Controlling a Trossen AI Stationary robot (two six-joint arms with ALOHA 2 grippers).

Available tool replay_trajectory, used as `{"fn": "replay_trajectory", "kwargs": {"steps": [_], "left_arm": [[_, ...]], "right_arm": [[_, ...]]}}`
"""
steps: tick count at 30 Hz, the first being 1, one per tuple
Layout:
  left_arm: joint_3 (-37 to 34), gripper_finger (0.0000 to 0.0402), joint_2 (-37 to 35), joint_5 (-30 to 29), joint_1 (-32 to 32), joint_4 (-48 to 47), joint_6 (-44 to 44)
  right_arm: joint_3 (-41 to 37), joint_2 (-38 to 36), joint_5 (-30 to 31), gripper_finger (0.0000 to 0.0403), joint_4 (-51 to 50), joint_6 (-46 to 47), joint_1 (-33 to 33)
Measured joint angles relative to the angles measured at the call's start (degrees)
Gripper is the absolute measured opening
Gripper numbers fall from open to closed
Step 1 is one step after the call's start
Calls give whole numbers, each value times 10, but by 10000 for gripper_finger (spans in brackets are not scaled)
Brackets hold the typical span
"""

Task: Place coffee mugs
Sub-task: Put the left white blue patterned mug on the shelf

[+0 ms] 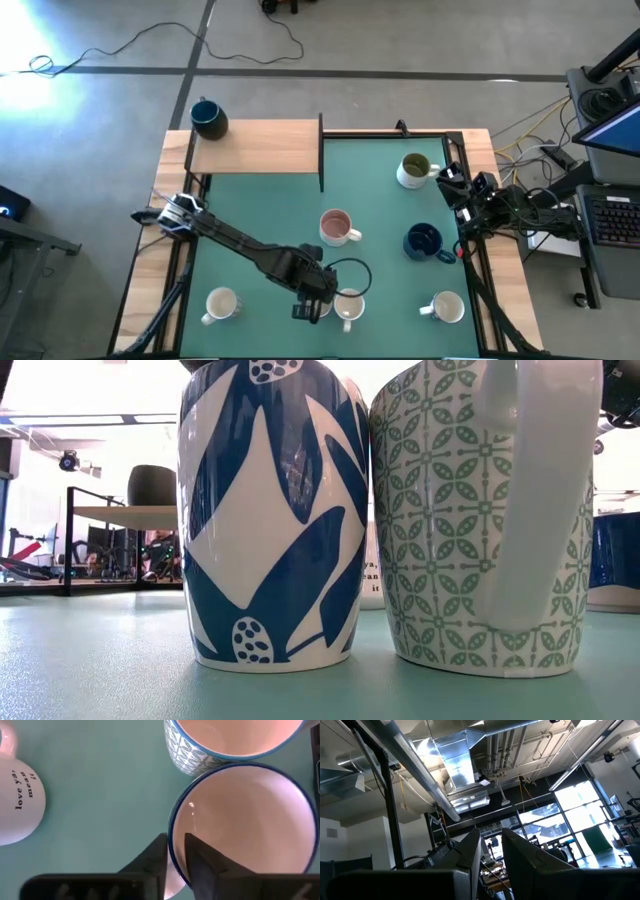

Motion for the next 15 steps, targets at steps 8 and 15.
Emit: {"fn": "replay_trajectory", "kwargs": {"steps": [8,15], "left_arm": [[-3,7,0,14,10,3,13],[28,5,0,12,22,-55,64]], "right_arm": [[0,0,0,68,0,0,0],[0,0,0,68,0,0,0]]}}
